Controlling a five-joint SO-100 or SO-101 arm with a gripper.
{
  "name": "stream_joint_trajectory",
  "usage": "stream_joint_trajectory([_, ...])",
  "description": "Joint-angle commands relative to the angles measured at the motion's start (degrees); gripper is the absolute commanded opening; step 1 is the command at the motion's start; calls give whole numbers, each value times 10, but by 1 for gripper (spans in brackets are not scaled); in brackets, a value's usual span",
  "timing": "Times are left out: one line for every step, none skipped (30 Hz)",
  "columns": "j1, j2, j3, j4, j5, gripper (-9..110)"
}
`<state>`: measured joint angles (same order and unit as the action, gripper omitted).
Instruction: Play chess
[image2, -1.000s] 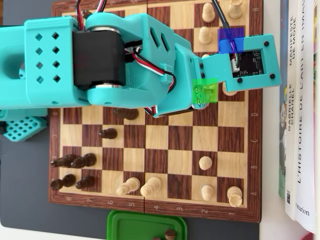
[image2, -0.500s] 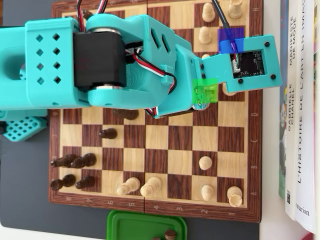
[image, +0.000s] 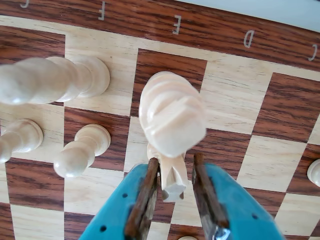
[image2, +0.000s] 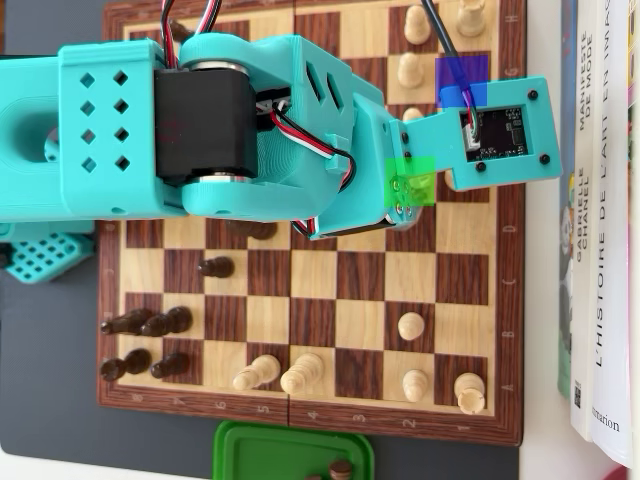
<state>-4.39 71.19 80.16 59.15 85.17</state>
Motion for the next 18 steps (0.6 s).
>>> stream_joint_trajectory([5, 9, -18, -5, -2, 12])
stream_joint_trajectory([5, 9, -19, -5, -2, 12])
stream_joint_trajectory([5, 9, -21, -5, -2, 12])
stream_joint_trajectory([4, 9, -21, -5, -2, 12])
stream_joint_trajectory([0, 9, -21, -5, -2, 12])
stream_joint_trajectory([-1, 9, -21, -5, -2, 12])
stream_joint_trajectory([-2, 9, -21, -5, -2, 12])
stream_joint_trajectory([-4, 10, -21, -5, -2, 12])
stream_joint_trajectory([-4, 12, -21, -5, -2, 12])
stream_joint_trajectory([-4, 20, -18, -5, -2, 12])
stream_joint_trajectory([-4, 33, -14, -5, -2, 12])
stream_joint_trajectory([-4, 46, -7, -5, -2, 12])
stream_joint_trajectory([-4, 60, 2, -5, -1, 12])
stream_joint_trajectory([-4, 72, 9, -6, -1, 12])
stream_joint_trajectory([-3, 82, 16, -8, -1, 12])
stream_joint_trajectory([-2, 91, 22, -10, -1, 12])
stream_joint_trajectory([-1, 97, 26, -11, -1, 12])
stream_joint_trajectory([0, 101, 29, -11, -1, 12])
